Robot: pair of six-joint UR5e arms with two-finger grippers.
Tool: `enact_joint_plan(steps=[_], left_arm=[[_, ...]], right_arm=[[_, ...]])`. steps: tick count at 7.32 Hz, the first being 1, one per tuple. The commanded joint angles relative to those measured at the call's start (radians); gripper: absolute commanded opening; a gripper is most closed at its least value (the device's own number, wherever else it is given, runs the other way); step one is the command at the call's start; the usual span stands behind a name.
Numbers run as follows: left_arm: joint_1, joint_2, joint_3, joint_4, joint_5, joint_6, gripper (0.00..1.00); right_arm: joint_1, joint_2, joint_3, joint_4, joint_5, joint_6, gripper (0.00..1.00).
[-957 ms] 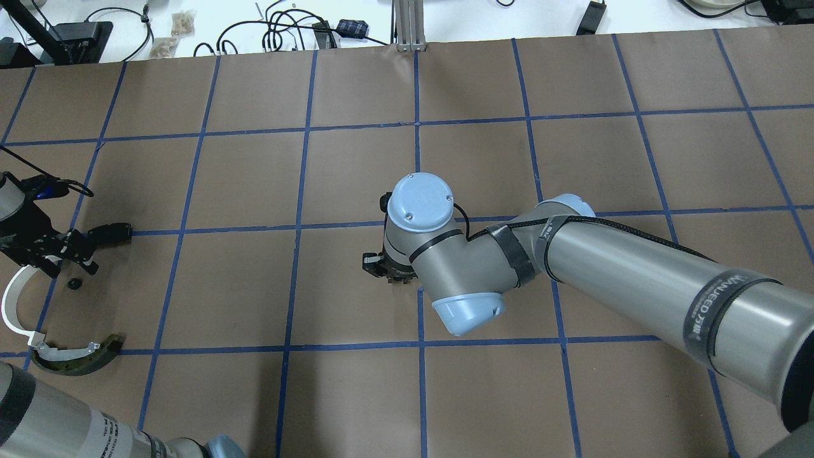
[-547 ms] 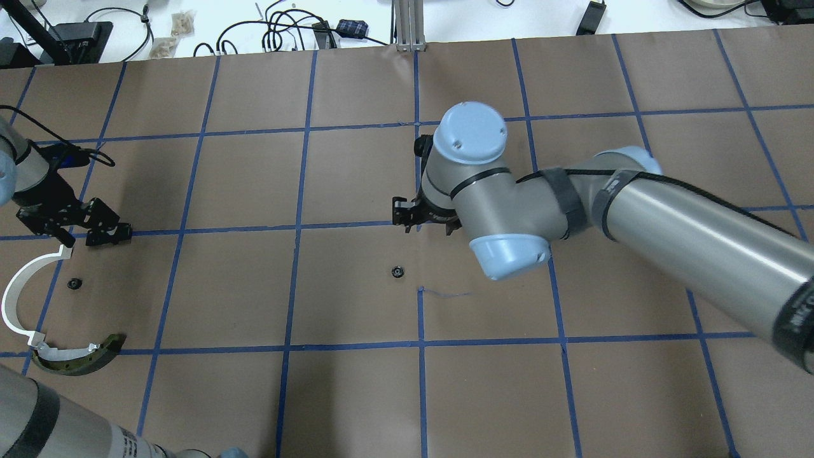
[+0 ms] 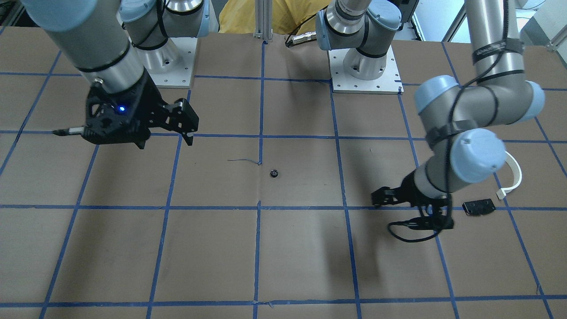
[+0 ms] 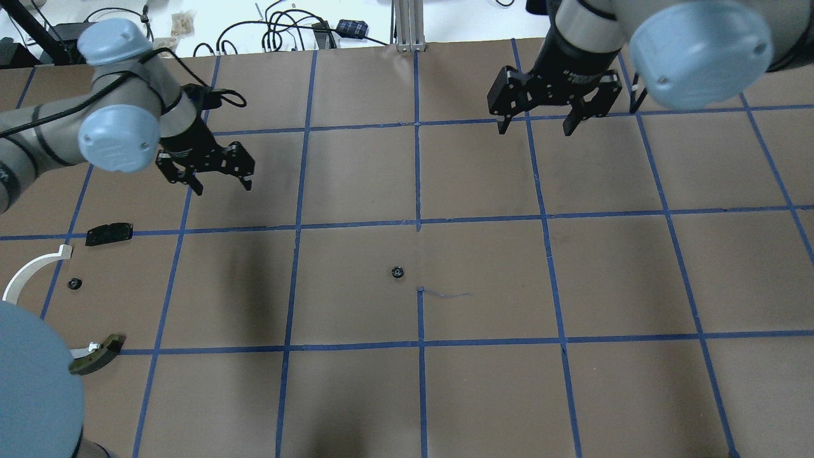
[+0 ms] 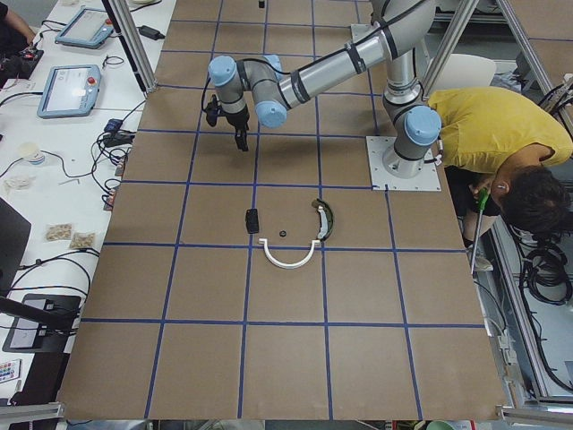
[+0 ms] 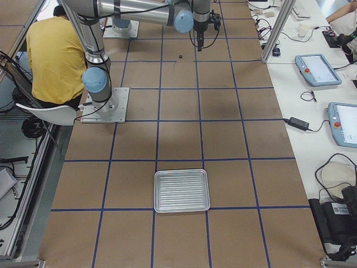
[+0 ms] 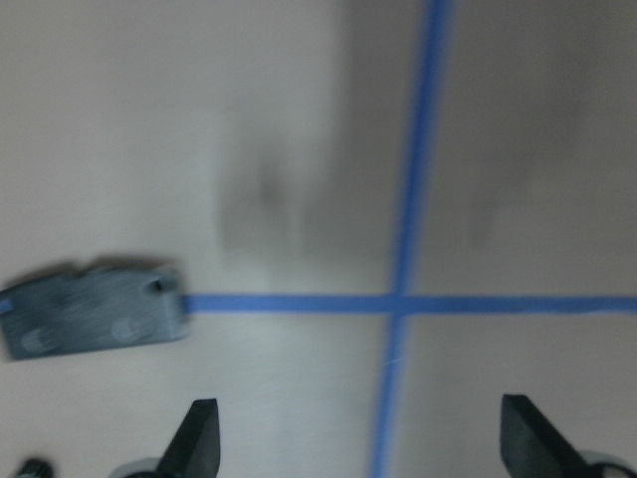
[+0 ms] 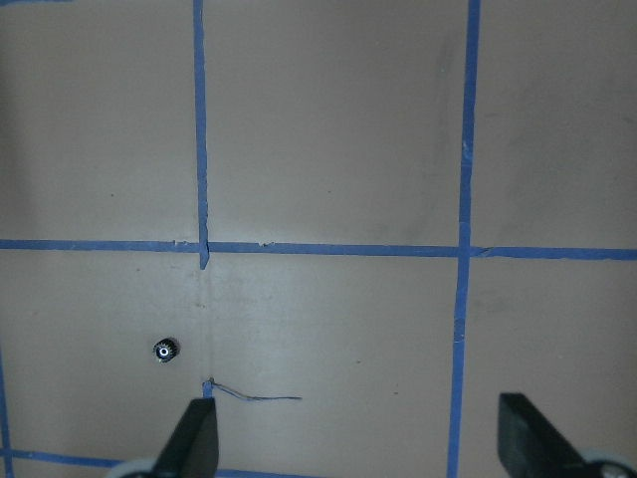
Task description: Place bearing gear from tray to pile
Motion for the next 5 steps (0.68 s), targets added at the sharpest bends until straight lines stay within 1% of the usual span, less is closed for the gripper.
enact_joint_plan(steps=[1,2,3,4,5], left_arm=[[-0.244,-0.026,-0.013,0.125,-0.021,-0.206,1.00],[-0.324,-0.029,-0.022,0.129,-0.026,-0.258,1.00],[-0.375,-0.044,-0.037,0.130,-0.025,-0.329,1.00],[-0.404,-0.061,-0.069,0.130,-0.026,-0.358,1.00],[-0.418,-0.069,-0.095,0.135,-0.028,-0.360,1.00]], right_arm=[[-0.015,-0.055,-0.078,0.095,-0.002,-0.187,1.00],[-0.014,-0.063,-0.050,0.086,0.001,-0.198,1.00],[-0.015,-0.063,-0.027,0.076,-0.019,-0.168,1.00],[-0.012,-0.065,-0.024,0.092,-0.130,-0.095,1.00],[0.002,-0.075,-0.016,0.138,-0.246,-0.067,1.00]])
